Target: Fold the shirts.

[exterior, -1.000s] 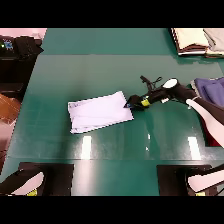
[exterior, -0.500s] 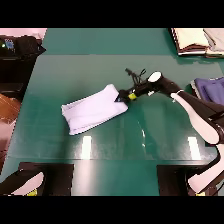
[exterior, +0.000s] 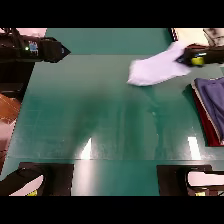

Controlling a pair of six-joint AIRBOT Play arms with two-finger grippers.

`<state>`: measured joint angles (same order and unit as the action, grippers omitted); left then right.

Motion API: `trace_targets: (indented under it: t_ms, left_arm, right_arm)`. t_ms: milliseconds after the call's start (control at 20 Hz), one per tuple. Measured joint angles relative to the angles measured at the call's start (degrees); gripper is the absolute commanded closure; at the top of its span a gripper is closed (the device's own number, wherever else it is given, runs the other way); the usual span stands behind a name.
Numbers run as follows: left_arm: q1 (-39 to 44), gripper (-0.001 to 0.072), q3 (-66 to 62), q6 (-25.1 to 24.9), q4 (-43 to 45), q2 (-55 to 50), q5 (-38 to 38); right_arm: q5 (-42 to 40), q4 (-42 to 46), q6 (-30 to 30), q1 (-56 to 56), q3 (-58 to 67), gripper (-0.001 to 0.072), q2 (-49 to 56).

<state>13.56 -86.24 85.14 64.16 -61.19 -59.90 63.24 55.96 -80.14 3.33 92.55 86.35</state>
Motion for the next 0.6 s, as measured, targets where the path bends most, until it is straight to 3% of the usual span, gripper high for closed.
trace_targets:
  t_ms: [300, 600]
  left_arm:
    - [2.73, 0.0683, 0.0, -0.07, -0.15, 0.0, 1.92]
    - [3.17, 0.0683, 0.0, 0.28, -0.26, 0.0, 2.32]
  right_arm:
    - [-0.17, 2.16, -1.01, 19.21, 0.55, 0.0696, -3.54]
    - [-1.97, 1.46, -0.52, 25.97, 1.7, 0.0696, -3.96]
